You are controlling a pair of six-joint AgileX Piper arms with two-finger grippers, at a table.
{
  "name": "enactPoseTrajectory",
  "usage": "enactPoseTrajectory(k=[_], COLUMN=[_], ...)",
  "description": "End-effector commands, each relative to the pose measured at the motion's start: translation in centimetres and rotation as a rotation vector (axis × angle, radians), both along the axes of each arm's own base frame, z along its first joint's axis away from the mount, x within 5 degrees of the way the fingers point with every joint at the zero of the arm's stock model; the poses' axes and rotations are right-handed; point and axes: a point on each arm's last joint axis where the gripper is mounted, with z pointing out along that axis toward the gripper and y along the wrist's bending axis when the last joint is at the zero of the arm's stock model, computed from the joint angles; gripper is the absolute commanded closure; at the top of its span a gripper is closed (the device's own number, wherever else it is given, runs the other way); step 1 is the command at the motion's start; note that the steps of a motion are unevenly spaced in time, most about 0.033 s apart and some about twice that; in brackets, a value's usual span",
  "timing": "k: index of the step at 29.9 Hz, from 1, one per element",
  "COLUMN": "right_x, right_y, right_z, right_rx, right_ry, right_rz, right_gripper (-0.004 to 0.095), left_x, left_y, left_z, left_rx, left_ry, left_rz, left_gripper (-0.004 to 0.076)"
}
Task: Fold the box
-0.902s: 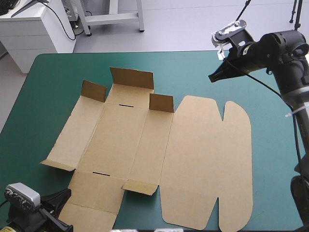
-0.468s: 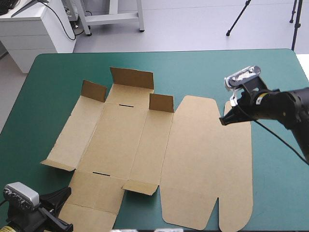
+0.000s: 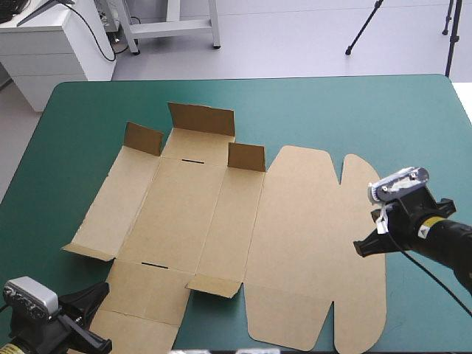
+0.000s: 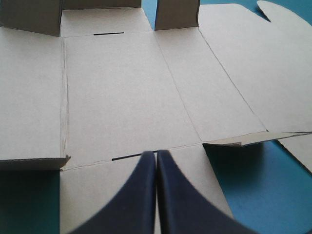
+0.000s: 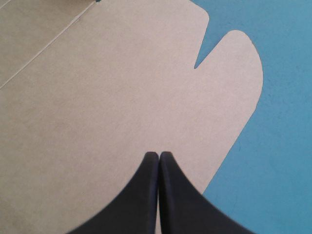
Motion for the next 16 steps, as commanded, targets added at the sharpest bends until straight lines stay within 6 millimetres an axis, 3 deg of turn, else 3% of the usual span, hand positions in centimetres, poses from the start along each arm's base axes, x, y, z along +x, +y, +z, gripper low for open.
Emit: enactPoseTrajectory(k=[1,8,16], right_x=[-1.5,-3.4,-3.8], right_y=[-0.4,-0.8,-1.0], right_z=[0.7,0.5,0.1], right_rx=[0.038,0.066,0.06], right_ry=[-0.108,-0.117,-0.11], right_rz=[-0.013,-0.032,-0.032], right_gripper=[0.0929,0.0929,0.093], left_x=[0.4,2.0,7.0], left_y=[-0.6,-1.6,-3.4], left_z=[1.5,4.2,9.0], left_rx=[-0.084,-0.085,0.033], left_ry=[-0.037,0.02,0.046], left_rz=[-0.022,-0.034,0.007], left_gripper=[0.0734,0.0734,0.0734])
